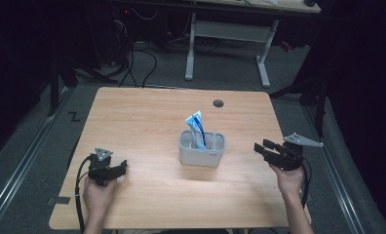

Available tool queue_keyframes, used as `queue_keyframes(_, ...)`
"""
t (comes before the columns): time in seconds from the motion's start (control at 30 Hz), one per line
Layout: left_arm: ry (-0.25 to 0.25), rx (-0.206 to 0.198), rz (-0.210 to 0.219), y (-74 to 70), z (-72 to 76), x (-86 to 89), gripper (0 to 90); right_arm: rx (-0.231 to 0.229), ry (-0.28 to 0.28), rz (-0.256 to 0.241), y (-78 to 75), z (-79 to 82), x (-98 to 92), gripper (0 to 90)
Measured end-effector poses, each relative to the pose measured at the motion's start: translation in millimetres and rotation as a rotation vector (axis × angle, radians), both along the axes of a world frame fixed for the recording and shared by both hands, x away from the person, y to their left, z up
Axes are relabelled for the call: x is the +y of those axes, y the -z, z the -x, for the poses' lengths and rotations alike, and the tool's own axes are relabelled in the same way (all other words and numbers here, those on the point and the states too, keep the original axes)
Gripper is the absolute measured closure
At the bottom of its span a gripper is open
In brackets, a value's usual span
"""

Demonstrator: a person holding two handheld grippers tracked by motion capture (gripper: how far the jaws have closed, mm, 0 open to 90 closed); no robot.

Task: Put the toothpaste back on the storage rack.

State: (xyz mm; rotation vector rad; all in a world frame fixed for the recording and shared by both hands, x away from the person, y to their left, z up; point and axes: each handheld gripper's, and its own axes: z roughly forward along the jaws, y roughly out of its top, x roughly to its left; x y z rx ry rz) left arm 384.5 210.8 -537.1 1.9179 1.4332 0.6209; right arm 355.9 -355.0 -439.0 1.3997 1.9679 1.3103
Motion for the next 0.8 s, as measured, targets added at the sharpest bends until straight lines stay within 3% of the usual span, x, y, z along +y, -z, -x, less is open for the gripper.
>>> queue_keyframes(0.8,0.000,0.000,0.000,0.0,0.0,0.0,27.6,0.064,0.039,0.018,27.0,-0.4,-5.4,49.6)
